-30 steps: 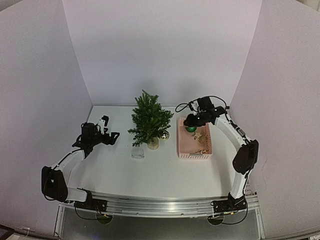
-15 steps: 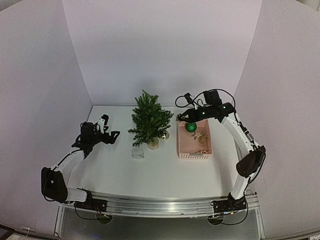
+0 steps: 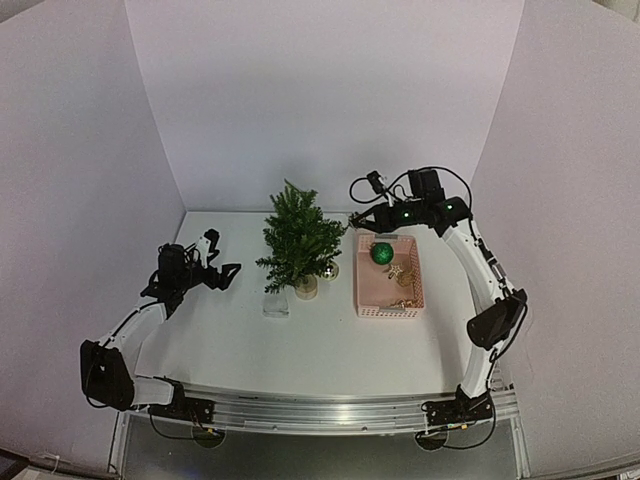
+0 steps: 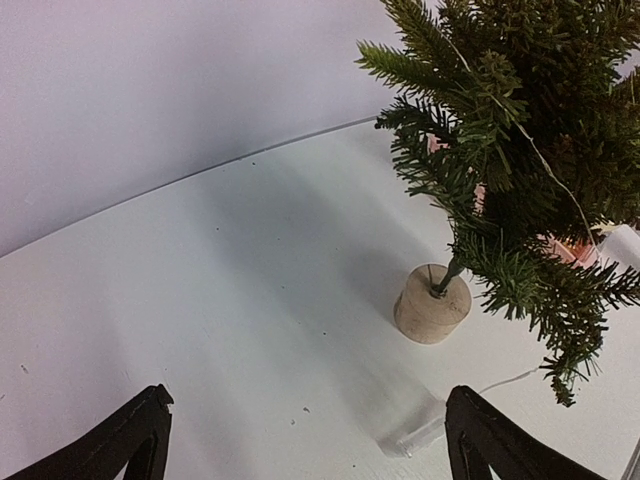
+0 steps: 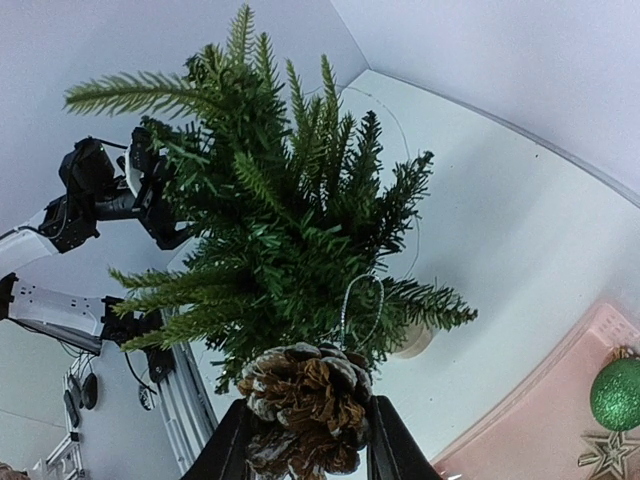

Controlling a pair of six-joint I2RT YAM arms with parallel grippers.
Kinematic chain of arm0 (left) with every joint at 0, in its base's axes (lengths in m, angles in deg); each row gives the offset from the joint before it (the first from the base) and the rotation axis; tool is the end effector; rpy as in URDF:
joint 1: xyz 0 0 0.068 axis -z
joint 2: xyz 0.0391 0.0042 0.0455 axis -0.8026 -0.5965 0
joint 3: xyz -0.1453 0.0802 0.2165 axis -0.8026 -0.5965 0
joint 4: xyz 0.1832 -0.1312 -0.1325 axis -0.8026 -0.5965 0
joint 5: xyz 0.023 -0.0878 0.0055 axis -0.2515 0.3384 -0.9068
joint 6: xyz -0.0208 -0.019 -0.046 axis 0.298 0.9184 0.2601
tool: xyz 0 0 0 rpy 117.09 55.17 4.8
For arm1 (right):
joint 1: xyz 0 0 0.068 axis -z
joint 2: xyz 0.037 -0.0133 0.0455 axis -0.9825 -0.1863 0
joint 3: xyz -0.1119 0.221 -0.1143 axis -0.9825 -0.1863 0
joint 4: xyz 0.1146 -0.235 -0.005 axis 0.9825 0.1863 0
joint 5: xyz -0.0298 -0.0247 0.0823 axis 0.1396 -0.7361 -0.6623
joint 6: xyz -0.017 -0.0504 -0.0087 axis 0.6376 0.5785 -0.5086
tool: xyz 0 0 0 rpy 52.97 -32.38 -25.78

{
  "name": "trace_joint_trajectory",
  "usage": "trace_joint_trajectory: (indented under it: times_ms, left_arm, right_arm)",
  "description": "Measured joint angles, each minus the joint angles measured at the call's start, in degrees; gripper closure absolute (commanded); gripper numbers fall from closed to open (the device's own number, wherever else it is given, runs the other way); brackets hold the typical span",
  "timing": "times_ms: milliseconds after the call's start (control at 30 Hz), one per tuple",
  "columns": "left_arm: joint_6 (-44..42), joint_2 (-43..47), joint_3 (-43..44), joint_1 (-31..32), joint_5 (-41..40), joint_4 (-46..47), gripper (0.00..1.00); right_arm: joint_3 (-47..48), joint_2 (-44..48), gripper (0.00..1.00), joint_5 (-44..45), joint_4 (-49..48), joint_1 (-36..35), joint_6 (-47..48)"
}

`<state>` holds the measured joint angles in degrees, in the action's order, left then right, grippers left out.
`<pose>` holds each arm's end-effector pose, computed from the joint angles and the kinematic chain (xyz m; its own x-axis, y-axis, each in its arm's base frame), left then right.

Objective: Decorate the small christmas tree

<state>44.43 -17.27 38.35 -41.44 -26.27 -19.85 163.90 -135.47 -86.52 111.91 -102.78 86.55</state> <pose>0.2757 -0.0741 0.2759 -0.3156 0.1862 -0.9304 0.6203 0.7825 -0.0538 0.3733 0.1871 0.4194 -0.5551 -0.2091 -0.8051 -0.7639 0.5113 0.3939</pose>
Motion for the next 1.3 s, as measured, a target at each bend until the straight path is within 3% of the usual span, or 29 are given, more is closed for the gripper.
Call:
trace_joint_trajectory:
  times_ms: [433,800,1300]
  left_arm:
    - [0.0,0.0,0.0,0.0,0.4,0.0,0.05]
    - [0.0,0.0,0.0,0.0,0.4,-0.1,0.05]
    - [0.0,0.0,0.0,0.0,0.4,-0.1,0.05]
  right_arm:
    - [-0.3,-3.2,0.71,4.9,-1.8,0.2,0.9]
    - [-0.3,-9.0,0.72,4.5,-2.5,2.0,0.9]
    - [-0.3,-9.2,0.73,2.6,-3.2,2.1,2.2]
